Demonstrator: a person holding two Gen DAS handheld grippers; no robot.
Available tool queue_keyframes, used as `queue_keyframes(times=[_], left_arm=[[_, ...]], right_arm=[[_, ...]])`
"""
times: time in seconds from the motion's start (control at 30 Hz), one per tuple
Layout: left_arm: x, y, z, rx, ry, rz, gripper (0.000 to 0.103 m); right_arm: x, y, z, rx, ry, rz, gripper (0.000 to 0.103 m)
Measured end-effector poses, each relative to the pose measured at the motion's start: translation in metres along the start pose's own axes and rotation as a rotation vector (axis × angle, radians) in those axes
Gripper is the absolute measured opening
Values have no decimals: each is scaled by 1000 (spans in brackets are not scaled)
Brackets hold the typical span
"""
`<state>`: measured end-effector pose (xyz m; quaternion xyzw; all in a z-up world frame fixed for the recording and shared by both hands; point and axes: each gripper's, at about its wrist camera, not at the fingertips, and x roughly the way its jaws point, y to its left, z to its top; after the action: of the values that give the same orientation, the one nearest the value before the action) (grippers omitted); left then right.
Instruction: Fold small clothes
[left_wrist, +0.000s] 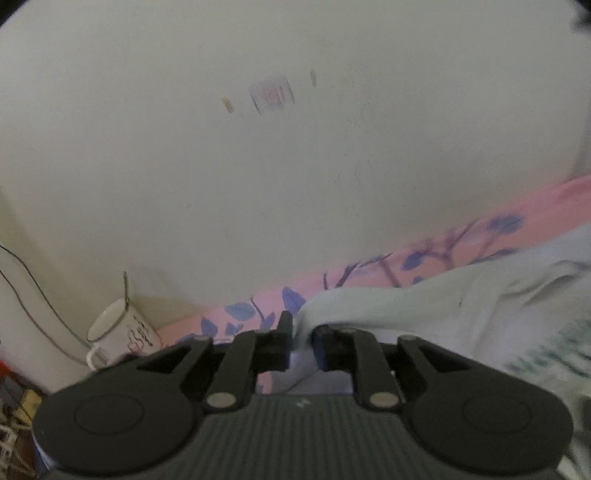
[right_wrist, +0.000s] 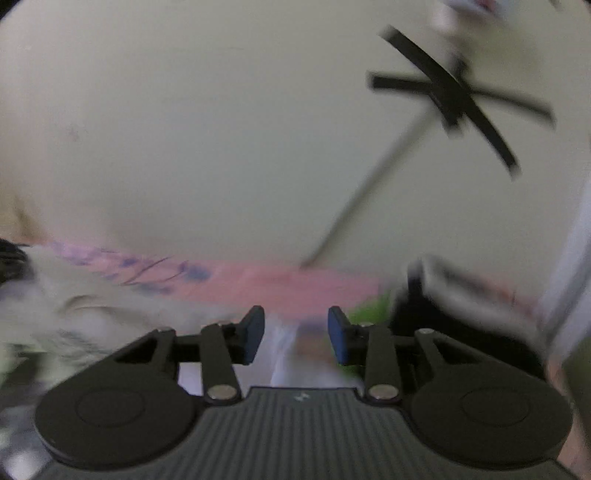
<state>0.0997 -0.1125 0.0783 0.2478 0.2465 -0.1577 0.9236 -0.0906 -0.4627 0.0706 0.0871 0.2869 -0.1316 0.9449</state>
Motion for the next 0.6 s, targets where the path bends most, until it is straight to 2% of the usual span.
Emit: queue_keyframes(times=[0.03, 0.07, 0.1, 0.17, 0.23, 0.3, 0.4, 0.53, 0.6], left_arm=[[-19, 9, -6, 10, -34, -19, 26], [-44, 20, -16, 17, -70, -41, 36], [-66, 30, -24, 19, -92, -66, 41], [-112, 47, -54, 21, -121, -92, 42], [-149, 61, -87, 17, -120, -99, 45], [-178, 70, -120, 1, -99, -150, 51], [-200, 72, -161, -57, -26, -137, 52], [-216, 63, -203, -114, 70, -225, 52], [-217, 53, -218, -103, 91, -265, 52]], right_arm=[[-16, -5, -11, 23, 15, 50, 27], [-35, -5, -25, 29, 28, 96, 28], [-58, -2, -39, 29, 41, 132, 33], [-97, 4, -74, 13, 56, 198, 40], [-133, 16, -112, 1, 91, 247, 42], [-159, 25, -146, 1, 131, 278, 42], [-192, 38, -197, -7, 171, 251, 43], [-217, 50, -233, 33, 206, 282, 45], [-228, 62, -237, -3, 176, 269, 45]])
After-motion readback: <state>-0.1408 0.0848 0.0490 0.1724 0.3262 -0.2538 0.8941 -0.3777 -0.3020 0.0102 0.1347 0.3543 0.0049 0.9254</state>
